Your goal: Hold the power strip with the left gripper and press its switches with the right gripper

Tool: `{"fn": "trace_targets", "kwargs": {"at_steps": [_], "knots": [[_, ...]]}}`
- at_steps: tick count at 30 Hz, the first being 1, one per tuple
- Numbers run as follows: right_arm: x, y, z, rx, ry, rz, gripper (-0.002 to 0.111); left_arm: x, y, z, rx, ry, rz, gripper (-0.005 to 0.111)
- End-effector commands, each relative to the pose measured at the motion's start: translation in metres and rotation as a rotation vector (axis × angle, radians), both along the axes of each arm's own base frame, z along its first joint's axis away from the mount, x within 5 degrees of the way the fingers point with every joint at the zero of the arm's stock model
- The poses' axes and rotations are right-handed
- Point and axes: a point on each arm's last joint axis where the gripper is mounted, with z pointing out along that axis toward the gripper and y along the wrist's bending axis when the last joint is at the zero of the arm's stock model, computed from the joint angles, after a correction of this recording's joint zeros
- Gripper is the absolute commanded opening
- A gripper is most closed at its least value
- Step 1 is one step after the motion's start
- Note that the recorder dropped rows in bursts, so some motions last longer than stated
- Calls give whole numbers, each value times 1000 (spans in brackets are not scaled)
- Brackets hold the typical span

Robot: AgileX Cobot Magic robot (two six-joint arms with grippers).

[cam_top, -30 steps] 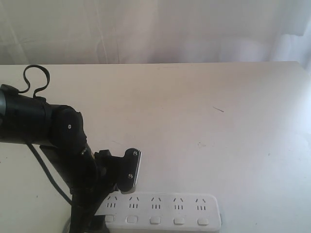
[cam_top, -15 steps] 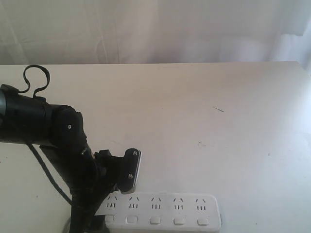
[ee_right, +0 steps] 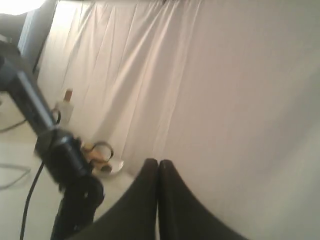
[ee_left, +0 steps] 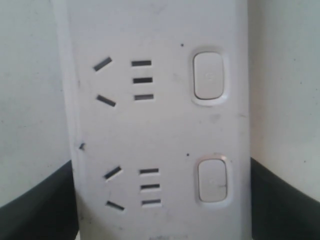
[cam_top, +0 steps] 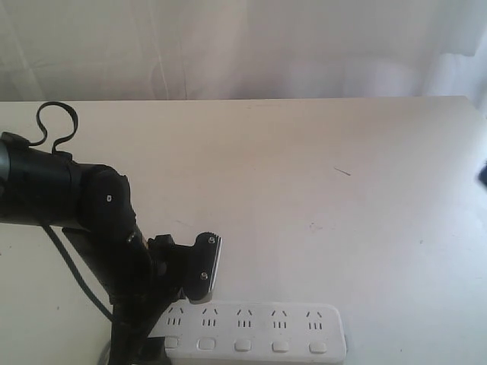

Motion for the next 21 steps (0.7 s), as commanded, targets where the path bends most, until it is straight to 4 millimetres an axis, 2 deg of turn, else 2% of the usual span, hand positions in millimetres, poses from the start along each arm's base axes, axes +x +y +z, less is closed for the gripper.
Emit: {"fn": "trace_targets", "kwargs": {"at_steps": [1, 7, 21], "knots": [[22, 5, -8, -151, 238, 66, 0, -5, 4, -10, 48, 48, -32, 0], [51, 10, -21, -142, 482, 205, 0, -5, 4, -10, 48, 50, -32, 0], [87, 18, -41, -139, 697, 266, 0, -5, 4, -10, 50, 56, -34, 0]]}}
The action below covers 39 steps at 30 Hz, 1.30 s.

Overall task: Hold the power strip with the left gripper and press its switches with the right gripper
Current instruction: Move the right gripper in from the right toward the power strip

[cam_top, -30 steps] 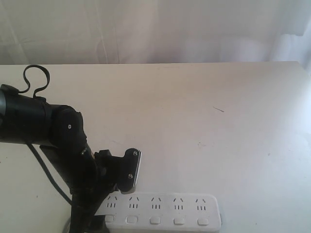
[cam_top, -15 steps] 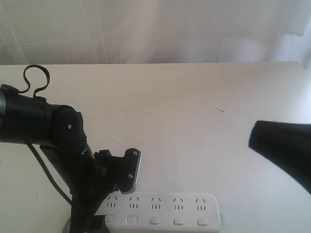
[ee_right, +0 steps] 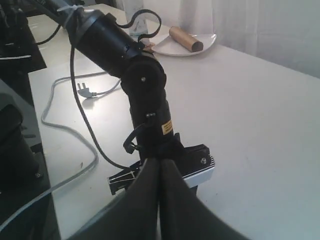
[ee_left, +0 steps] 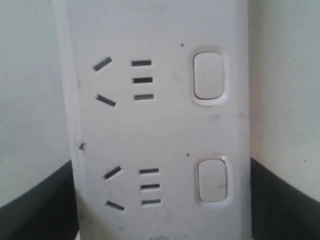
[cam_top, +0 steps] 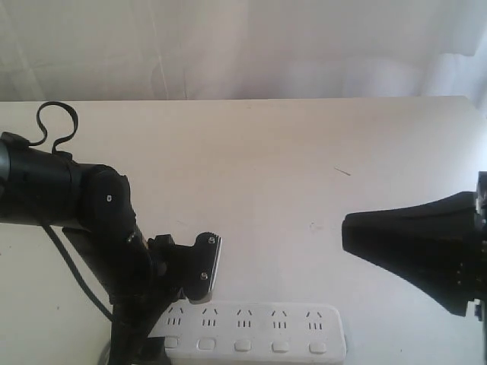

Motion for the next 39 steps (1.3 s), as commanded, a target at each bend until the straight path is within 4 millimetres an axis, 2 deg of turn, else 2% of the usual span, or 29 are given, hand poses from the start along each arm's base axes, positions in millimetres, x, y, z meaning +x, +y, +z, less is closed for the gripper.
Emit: {"fn": "trace_targets", "kwargs": {"at_steps": [1, 8, 13, 20, 24, 27, 31, 39], "knots": [[16, 5, -8, -2, 89, -31, 0, -6, 4, -10, 49, 57, -33, 0], [44, 24, -33, -107, 162, -130, 0, -6, 4, -10, 50, 58, -33, 0], [58, 43, -49, -252, 82, -230, 0, -6, 5, -10, 53, 63, -36, 0], [57, 88, -62, -384, 2, -184, 0, -6, 5, -10, 53, 63, -36, 0], [57, 110, -84, -491, -3, -174, 0, -6, 5, -10, 53, 63, -36, 0], [57, 123, -106, -550, 58, -146, 0, -6, 5, -10, 53, 63, -36, 0], [62, 134, -126, -562, 191, -189, 0, -6, 5, -10, 52, 62, -36, 0], [56, 138, -128, -546, 245, -131, 0, -6, 5, -14, 64, 90, 13, 0]]}}
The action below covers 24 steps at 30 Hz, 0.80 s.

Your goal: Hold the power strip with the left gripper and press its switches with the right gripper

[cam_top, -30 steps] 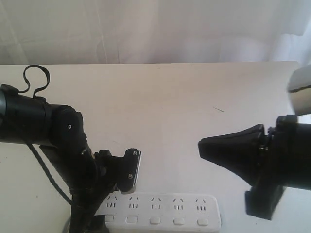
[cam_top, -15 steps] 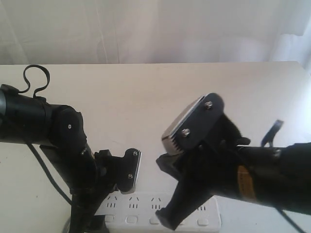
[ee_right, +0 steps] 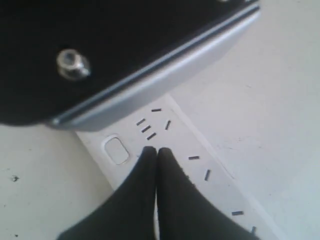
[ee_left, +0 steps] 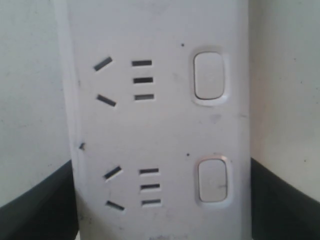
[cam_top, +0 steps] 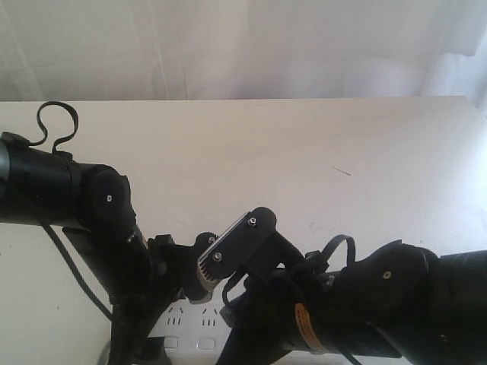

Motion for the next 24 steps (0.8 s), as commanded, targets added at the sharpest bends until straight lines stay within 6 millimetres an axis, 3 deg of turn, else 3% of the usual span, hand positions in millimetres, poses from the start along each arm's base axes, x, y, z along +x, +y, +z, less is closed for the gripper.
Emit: {"fn": "trace_targets", "kwargs": {"at_steps": [1, 8, 19, 24], "knots": [[0, 1, 0, 5, 5, -2, 0, -6, 4, -15, 61, 91, 16, 0], [3, 3, -23, -59, 63, -36, 0, -6, 4, -15, 63, 98, 28, 0], [2, 2, -25, -61, 75, -47, 0, -6, 4, -15, 63, 98, 28, 0], [-1, -2, -36, -95, 99, -49, 0, -6, 4, -15, 63, 98, 28, 0]]}}
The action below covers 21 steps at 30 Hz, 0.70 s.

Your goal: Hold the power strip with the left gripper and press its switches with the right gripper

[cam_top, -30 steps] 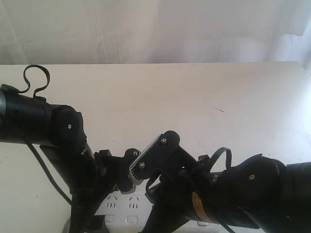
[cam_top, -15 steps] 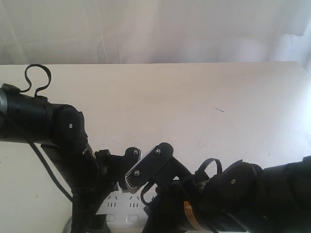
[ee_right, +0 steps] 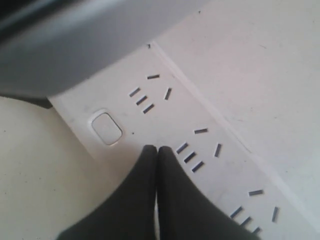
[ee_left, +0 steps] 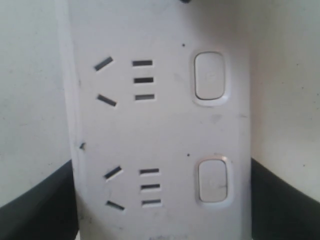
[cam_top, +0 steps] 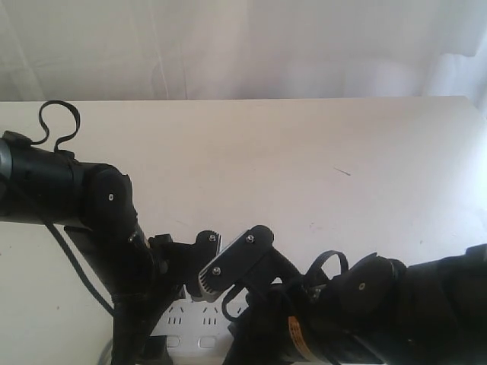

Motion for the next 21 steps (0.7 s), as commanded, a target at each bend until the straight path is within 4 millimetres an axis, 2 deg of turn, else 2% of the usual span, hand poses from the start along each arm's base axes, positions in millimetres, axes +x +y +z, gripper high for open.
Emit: {"fn": "trace_targets", "kwargs": {"at_steps": [1, 8, 16, 21], "knots": [[-4, -5, -13, -41, 34, -5, 0, -7, 5, -14, 57, 82, -1, 0], [-5, -4, -32, -86, 103, -12, 0, -7, 5, -14, 57, 82, -1, 0], [-12, -1, -35, -63, 177, 23, 0, -7, 5, -14, 57, 82, -1, 0], [-18, -14, -43, -110, 184, -2, 0, -6, 5, -14, 58, 77, -3, 0]]}}
